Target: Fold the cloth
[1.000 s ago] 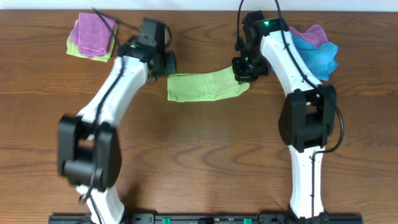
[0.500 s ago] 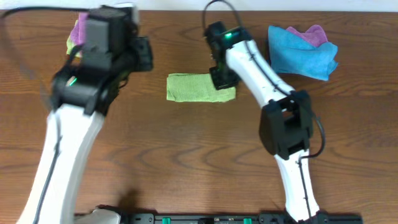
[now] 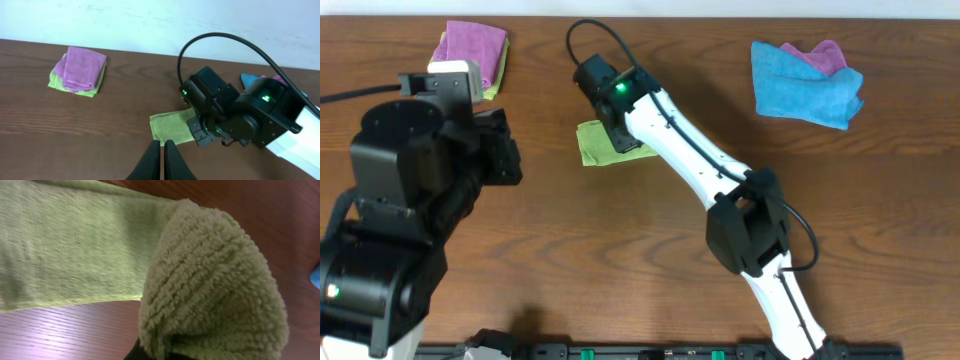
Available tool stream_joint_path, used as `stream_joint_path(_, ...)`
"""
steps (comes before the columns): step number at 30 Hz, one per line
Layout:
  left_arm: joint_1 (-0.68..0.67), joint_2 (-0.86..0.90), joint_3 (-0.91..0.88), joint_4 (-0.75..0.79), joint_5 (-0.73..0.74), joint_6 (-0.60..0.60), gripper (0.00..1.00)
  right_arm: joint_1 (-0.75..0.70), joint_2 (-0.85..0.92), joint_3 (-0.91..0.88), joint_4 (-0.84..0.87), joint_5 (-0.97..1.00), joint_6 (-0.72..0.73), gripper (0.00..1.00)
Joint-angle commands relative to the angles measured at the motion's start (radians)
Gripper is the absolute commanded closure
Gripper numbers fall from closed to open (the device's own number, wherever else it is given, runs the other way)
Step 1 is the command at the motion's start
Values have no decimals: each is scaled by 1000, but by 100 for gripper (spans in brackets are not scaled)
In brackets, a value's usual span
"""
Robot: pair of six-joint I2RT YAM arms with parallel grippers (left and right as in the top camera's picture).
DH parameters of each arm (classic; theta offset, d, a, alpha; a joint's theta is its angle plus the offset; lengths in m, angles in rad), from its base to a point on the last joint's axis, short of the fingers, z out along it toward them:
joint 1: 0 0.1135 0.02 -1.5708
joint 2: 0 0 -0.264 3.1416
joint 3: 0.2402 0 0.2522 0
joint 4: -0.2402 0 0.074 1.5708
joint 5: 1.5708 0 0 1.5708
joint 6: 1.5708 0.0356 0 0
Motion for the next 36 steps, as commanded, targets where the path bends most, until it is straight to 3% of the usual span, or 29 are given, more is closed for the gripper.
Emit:
stream_joint_path(1, 2, -38, 5, -13, -14, 11, 94, 19, 11, 17, 29, -13, 15, 99)
stream_joint_path(35, 2, -66, 5, -49, 37, 26, 94, 51, 80, 16, 131, -227, -123, 99)
stream_joint_path(36, 2, -66, 5, -49, 37, 26, 94, 53, 81, 16, 138, -251, -124, 92)
